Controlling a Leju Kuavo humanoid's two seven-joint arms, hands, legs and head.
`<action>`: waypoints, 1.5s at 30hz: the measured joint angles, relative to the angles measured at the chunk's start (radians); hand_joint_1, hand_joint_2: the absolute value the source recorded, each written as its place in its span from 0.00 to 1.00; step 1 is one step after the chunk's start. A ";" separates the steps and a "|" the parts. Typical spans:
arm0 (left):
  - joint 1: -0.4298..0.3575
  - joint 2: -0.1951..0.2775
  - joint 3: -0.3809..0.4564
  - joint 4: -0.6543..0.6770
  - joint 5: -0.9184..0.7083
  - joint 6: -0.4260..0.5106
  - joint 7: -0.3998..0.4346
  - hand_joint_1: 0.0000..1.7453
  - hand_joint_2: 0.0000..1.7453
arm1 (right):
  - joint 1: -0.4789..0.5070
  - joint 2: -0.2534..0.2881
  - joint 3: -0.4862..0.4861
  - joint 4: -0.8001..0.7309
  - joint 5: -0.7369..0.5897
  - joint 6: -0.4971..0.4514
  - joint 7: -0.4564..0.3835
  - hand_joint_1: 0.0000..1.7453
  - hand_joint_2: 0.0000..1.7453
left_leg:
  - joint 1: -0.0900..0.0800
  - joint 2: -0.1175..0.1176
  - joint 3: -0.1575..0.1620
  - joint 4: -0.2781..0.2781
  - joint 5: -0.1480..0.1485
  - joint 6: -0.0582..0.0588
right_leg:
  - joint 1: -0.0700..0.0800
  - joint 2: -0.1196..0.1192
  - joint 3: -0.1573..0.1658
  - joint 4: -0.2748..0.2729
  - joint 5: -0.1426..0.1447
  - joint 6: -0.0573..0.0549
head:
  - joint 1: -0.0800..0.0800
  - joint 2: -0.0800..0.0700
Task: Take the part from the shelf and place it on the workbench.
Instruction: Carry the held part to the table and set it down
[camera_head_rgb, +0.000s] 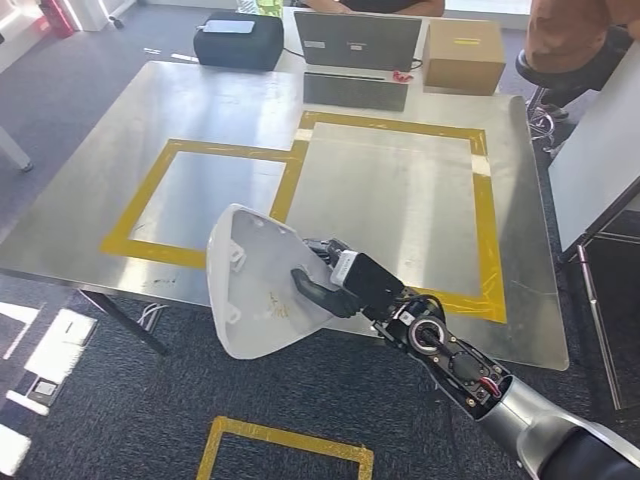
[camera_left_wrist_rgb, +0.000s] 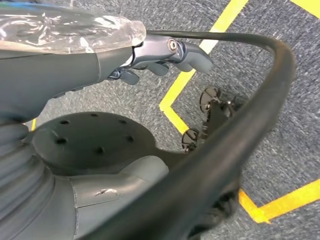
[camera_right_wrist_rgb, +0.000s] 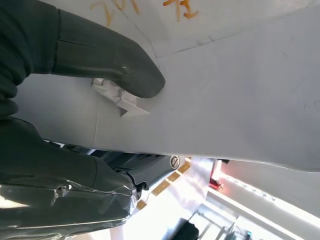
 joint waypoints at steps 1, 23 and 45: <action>0.000 0.001 0.000 0.000 0.001 0.000 0.000 0.00 1.00 | 0.005 -0.011 -0.011 -0.005 0.002 -0.006 0.004 1.00 1.00 | -0.005 0.001 0.005 -0.012 -0.003 0.005 | 0.001 -0.003 0.001 -0.001 -0.001 0.005 | 0.001 0.000; 0.001 -0.002 0.001 0.000 0.004 -0.002 0.009 0.00 1.00 | 0.118 -0.149 -0.170 -0.082 0.045 -0.076 0.082 1.00 1.00 | -0.003 -0.035 -0.097 0.218 -0.119 -0.007 | -0.009 0.029 -0.002 0.002 0.004 -0.005 | 0.004 0.000; 0.001 -0.014 0.002 0.000 0.026 0.009 0.020 0.00 1.00 | 0.285 -0.298 -0.449 -0.071 0.112 -0.156 0.203 1.00 1.00 | -0.013 -0.070 0.031 -0.014 -0.019 0.037 | -0.017 0.051 -0.022 0.046 -0.009 0.039 | 0.019 0.000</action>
